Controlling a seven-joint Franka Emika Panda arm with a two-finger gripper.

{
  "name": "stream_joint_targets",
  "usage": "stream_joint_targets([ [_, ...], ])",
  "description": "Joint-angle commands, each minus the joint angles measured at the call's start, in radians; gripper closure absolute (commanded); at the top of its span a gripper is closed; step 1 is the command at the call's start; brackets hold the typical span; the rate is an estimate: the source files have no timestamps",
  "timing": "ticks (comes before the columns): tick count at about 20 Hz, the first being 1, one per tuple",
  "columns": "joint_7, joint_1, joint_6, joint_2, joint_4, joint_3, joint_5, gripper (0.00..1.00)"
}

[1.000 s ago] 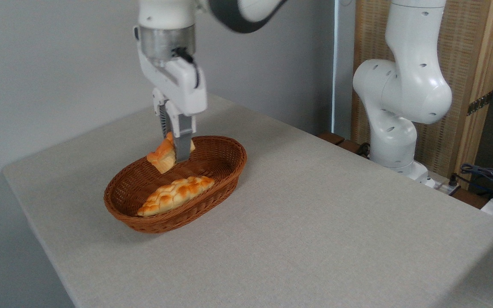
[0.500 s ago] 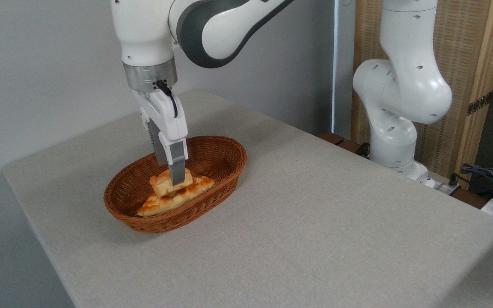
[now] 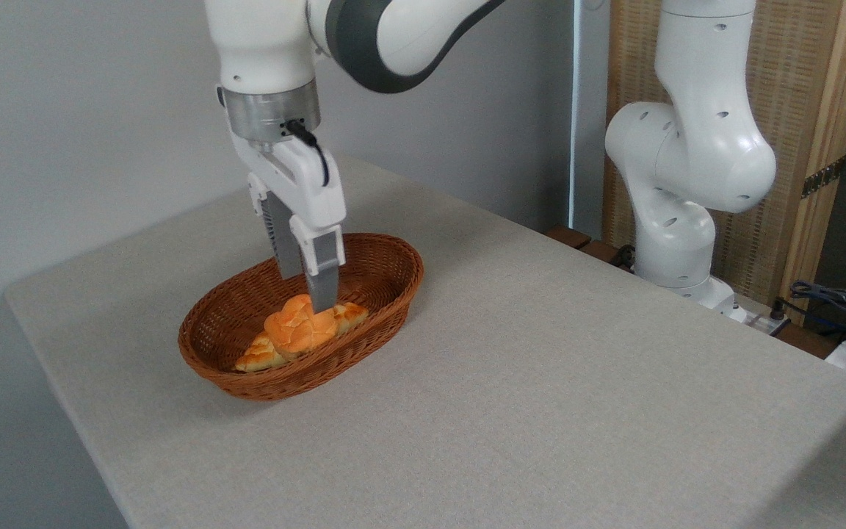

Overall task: Put bread into the basket
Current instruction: 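Open the gripper to release the roll onto the pastry, then raise the open gripper up away from the basket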

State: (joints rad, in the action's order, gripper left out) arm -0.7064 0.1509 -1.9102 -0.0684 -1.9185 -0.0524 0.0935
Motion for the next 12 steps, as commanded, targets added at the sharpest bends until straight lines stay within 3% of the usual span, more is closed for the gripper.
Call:
stream_joint_targets([
  [1, -0.016, 0.003, 0.057, -0.027, 0.000, 0.016, -0.020, 0.00],
  [5, -0.002, -0.007, 0.060, -0.024, 0.033, 0.022, -0.026, 0.00],
  [12, 0.057, -0.017, 0.091, -0.013, 0.116, 0.092, -0.023, 0.00],
])
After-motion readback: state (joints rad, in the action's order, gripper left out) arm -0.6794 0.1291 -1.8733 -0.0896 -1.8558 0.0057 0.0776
